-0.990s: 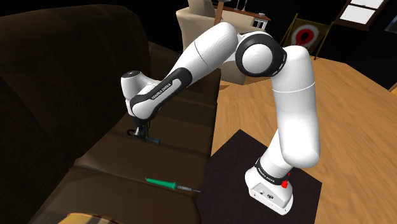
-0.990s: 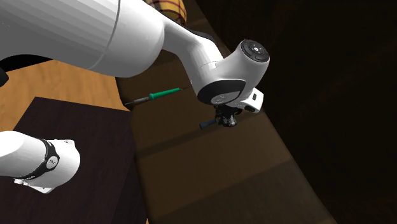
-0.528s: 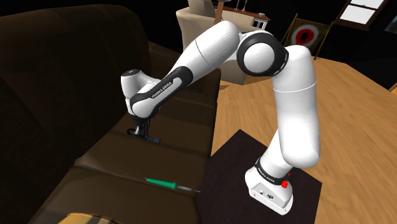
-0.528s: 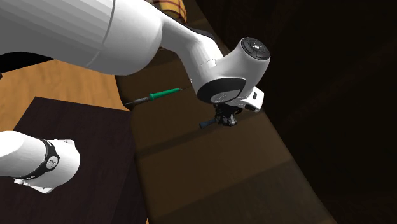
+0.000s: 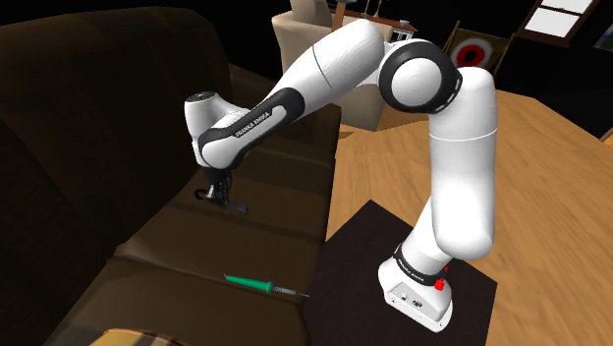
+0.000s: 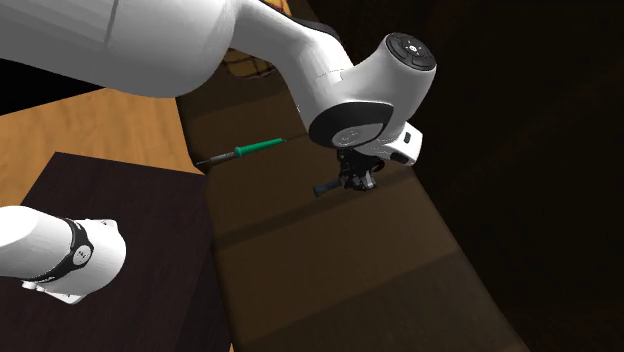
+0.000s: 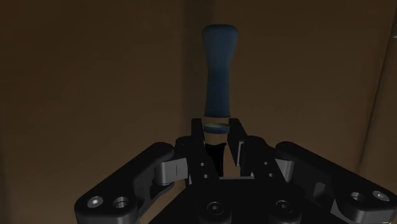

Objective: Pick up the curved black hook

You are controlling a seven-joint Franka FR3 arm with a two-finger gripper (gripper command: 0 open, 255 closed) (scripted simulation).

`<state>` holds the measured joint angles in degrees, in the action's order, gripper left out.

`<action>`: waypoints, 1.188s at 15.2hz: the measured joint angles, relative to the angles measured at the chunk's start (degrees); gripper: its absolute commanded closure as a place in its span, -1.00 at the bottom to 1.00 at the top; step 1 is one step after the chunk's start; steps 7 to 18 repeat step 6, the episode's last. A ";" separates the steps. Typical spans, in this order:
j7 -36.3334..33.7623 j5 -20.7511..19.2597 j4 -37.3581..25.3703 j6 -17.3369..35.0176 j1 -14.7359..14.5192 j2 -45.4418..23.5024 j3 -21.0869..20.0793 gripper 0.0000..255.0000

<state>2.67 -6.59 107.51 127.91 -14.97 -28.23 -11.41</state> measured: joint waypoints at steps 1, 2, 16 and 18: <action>0.06 0.16 -0.18 -0.73 0.04 0.56 -0.10 1.00; 0.13 0.25 -0.57 -1.38 0.06 0.84 -0.15 1.00; 0.41 0.73 -0.78 -3.50 0.26 2.77 -0.42 1.00; 0.41 0.73 -0.78 -3.50 0.26 2.77 -0.42 1.00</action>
